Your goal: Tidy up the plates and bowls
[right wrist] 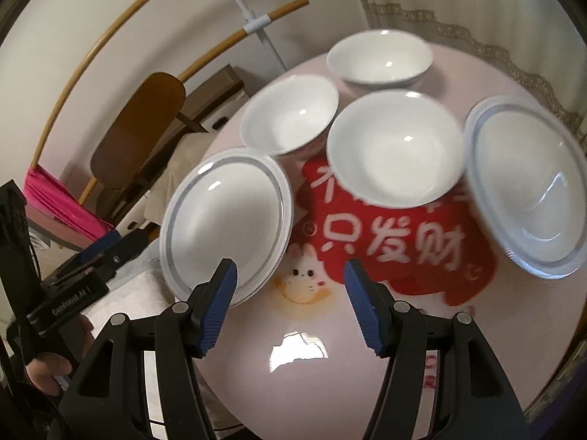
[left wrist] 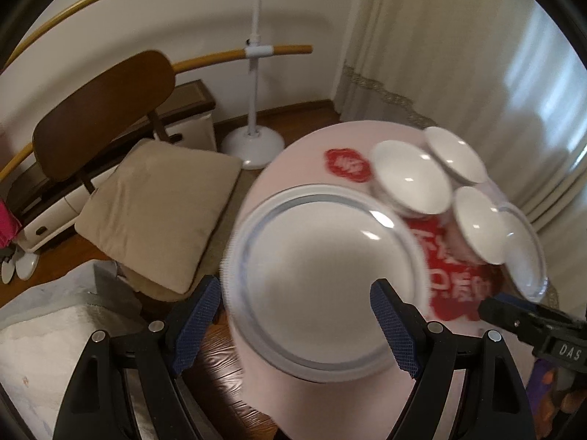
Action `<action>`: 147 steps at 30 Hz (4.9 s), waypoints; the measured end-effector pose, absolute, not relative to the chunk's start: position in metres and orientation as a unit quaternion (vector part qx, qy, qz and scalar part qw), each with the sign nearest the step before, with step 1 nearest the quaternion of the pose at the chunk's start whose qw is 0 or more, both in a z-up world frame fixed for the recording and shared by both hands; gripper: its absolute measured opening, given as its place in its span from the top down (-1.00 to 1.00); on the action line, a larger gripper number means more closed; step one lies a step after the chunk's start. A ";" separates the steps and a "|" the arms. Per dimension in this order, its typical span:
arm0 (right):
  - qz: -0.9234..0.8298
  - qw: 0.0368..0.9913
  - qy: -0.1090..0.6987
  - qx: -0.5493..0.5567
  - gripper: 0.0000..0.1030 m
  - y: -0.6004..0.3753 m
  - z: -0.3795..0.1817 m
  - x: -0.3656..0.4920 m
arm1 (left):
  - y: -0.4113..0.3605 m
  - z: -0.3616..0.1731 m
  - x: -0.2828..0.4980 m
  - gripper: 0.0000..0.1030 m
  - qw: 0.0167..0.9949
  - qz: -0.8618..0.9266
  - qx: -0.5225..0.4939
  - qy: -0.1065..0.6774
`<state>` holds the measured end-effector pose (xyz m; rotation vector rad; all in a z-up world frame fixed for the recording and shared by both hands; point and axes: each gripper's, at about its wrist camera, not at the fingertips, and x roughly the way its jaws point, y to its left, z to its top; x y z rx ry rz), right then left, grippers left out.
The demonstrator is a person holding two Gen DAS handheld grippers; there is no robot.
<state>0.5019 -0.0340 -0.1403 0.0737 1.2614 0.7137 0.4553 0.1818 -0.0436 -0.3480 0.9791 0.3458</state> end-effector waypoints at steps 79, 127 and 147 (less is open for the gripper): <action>0.267 0.725 0.614 0.164 0.67 -0.159 -0.213 0.474 | 0.124 -0.139 0.503 0.53 0.831 -0.003 -0.135 0.540; 0.309 0.734 0.600 0.079 0.65 -0.321 -0.147 0.598 | -0.070 -0.063 0.584 0.60 0.857 -0.003 -0.180 0.482; 0.342 0.703 0.623 0.028 0.64 -0.317 -0.186 0.693 | -0.124 -0.104 0.666 0.60 0.831 0.076 -0.207 0.511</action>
